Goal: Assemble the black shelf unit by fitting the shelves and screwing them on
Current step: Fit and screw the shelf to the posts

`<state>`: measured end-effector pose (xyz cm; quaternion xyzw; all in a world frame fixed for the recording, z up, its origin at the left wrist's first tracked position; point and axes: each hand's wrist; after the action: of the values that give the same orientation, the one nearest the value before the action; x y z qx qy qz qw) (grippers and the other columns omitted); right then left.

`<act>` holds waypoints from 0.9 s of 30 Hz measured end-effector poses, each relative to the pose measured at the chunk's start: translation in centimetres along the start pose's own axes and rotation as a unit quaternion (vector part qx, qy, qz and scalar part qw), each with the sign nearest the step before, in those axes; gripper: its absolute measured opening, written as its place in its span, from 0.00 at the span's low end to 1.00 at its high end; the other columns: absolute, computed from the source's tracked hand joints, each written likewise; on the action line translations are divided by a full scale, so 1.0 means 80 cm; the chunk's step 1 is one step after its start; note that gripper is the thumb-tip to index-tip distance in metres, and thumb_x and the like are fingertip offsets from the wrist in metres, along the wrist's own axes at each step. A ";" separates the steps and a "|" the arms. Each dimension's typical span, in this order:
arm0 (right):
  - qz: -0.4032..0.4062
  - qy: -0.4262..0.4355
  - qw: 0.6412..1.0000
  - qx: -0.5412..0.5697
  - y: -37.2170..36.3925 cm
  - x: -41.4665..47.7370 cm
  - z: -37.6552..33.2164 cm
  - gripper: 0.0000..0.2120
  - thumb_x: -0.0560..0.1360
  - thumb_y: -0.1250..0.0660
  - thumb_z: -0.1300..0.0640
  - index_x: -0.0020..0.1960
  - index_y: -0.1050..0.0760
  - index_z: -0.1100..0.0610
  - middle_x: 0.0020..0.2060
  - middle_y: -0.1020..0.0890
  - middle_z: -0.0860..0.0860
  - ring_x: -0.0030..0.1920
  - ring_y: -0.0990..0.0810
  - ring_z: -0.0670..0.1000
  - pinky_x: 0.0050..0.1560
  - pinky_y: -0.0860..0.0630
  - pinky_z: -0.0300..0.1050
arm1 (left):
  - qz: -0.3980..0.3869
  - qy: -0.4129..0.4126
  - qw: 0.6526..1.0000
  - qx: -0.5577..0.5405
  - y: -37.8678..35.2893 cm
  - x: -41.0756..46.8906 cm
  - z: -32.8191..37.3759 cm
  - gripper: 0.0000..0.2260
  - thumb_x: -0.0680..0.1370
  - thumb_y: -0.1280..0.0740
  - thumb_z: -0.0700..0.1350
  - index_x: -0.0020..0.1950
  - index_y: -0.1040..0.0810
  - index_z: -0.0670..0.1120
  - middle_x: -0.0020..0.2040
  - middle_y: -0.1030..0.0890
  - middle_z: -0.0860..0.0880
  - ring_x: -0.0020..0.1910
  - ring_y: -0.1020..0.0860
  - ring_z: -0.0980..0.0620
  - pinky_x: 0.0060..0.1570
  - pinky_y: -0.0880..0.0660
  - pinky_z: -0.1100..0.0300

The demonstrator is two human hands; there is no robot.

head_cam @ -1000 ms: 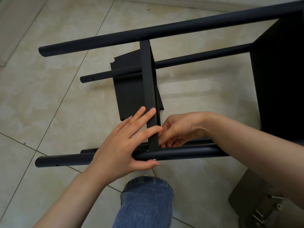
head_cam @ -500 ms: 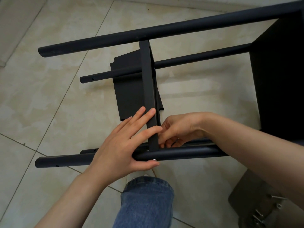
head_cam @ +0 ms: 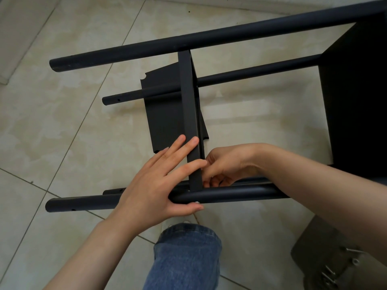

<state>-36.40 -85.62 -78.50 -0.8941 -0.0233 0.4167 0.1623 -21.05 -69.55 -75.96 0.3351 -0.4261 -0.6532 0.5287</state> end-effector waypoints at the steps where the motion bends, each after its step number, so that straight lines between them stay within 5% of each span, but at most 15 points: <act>1: -0.005 0.006 1.000 0.004 0.001 -0.001 0.000 0.08 0.77 0.31 0.61 0.40 0.17 0.55 0.36 0.18 0.50 0.36 0.23 0.46 0.45 0.26 0.40 | 0.000 0.000 1.000 0.000 0.000 0.000 0.000 0.34 0.74 0.32 0.66 0.76 0.36 0.57 0.83 0.45 0.52 0.82 0.47 0.49 0.72 0.35 0.43; 18: -0.009 0.023 1.000 0.013 0.000 -0.008 0.002 0.09 0.78 0.32 0.60 0.41 0.17 0.54 0.39 0.16 0.51 0.38 0.19 0.47 0.45 0.22 0.40 | 0.003 -0.006 1.000 0.000 -0.001 0.000 -0.001 0.33 0.74 0.33 0.66 0.76 0.35 0.57 0.83 0.45 0.52 0.82 0.47 0.49 0.71 0.34 0.46; 27: 0.100 0.038 0.993 -0.051 -0.022 -0.015 -0.004 0.07 0.76 0.34 0.62 0.40 0.20 0.56 0.33 0.20 0.49 0.34 0.23 0.45 0.42 0.26 0.39 | -0.004 -0.004 1.000 -0.017 0.005 0.000 0.002 0.35 0.75 0.33 0.65 0.79 0.38 0.55 0.83 0.45 0.51 0.82 0.48 0.49 0.70 0.30 0.44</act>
<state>-36.82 -84.25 -76.87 -0.9144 0.0512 0.3946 0.0743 -21.03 -69.57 -75.56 0.3248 -0.4155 -0.6642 0.5299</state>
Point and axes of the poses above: each hand's wrist, its own x-axis towards the middle knuckle, its own y-axis out of the back of the hand, z = x × y
